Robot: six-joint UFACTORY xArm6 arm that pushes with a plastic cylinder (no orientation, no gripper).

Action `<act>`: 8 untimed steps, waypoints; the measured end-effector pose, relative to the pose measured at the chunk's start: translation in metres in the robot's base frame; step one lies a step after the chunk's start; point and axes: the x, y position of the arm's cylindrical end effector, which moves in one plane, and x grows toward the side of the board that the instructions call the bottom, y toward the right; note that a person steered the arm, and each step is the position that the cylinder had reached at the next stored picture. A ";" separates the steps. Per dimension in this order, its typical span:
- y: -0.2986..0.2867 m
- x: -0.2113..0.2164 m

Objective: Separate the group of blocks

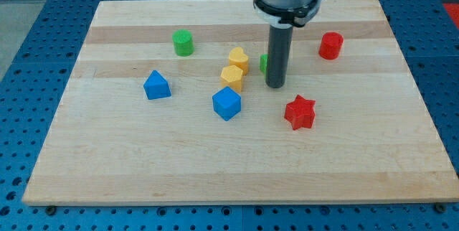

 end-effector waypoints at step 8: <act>-0.033 -0.065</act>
